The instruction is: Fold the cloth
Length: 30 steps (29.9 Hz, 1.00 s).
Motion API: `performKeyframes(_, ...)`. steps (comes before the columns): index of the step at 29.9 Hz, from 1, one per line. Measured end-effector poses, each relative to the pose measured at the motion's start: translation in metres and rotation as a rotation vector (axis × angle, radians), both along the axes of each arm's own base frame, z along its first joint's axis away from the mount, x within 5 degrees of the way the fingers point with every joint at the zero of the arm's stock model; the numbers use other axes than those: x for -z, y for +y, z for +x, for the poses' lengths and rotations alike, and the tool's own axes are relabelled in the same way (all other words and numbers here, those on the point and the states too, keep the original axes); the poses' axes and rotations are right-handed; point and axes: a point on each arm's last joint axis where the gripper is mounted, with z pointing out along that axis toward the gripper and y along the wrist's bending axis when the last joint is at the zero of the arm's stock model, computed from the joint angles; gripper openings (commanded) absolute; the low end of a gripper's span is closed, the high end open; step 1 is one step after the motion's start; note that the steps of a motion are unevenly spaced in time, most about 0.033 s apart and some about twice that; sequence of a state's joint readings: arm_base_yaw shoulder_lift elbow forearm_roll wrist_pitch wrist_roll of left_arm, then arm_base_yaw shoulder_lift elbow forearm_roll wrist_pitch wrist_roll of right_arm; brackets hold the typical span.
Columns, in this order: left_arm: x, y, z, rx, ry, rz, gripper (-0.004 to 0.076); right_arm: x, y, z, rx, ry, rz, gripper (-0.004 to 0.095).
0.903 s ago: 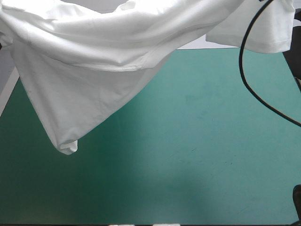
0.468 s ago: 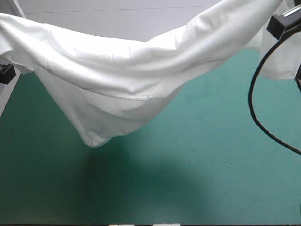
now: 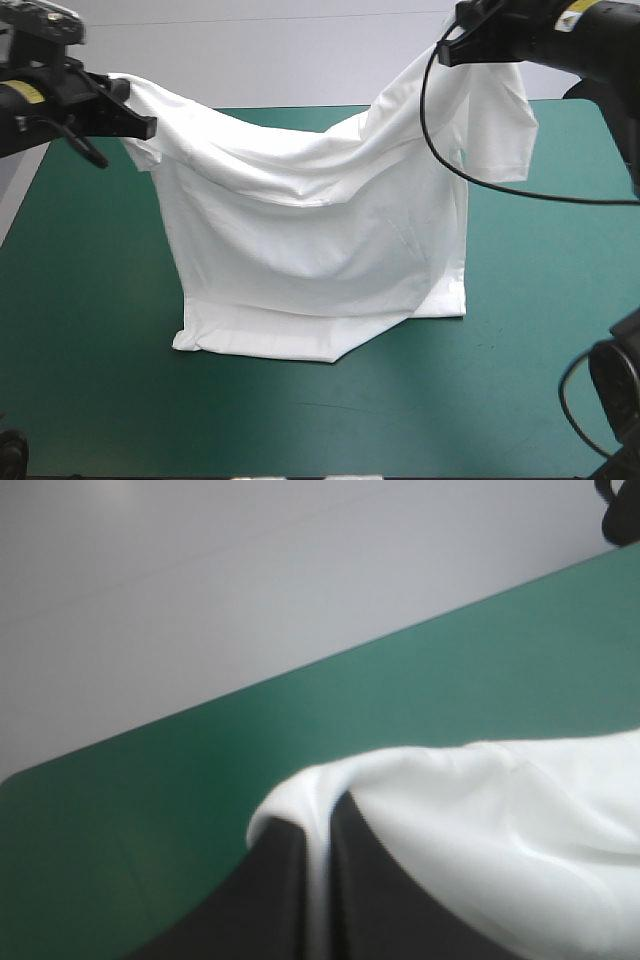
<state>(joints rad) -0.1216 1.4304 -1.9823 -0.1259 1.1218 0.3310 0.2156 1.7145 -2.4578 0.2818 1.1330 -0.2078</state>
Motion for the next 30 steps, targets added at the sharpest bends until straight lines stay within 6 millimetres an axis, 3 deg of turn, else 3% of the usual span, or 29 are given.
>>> performKeyframes(4,0.045,-0.006,0.058,-0.011,0.071,0.006,0.0020,0.058,0.015,0.074,0.016,0.114,-0.019,-0.0015)
performKeyframes(9,0.087,-0.012,0.109,-0.026,0.091,0.002,0.0019,0.139,0.030,0.149,0.038,0.214,-0.034,-0.0015)
performKeyframes(13,0.124,-0.016,0.147,-0.037,0.112,0.002,0.0019,0.200,0.038,0.195,0.060,0.227,-0.031,-0.0015)
performKeyframes(16,0.157,-0.018,0.176,-0.047,0.121,0.001,0.0019,0.233,0.042,0.217,0.080,0.206,-0.012,-0.0015)
performKeyframes(19,0.188,-0.021,0.199,-0.057,0.121,0.000,0.0020,0.252,0.044,0.231,0.098,0.174,0.010,-0.0011)
performKeyframes(22,0.213,-0.022,0.216,-0.066,0.115,-0.002,0.0042,0.260,0.044,0.237,0.107,0.138,0.011,0.0032)
performKeyframes(25,0.229,-0.023,0.227,-0.074,0.096,-0.005,0.0155,0.258,0.044,0.239,0.111,0.104,0.011,0.0194)
performKeyframes(30,0.233,-0.023,0.234,-0.083,0.038,-0.014,0.0424,0.257,0.044,0.240,0.109,0.072,-0.002,0.0497)
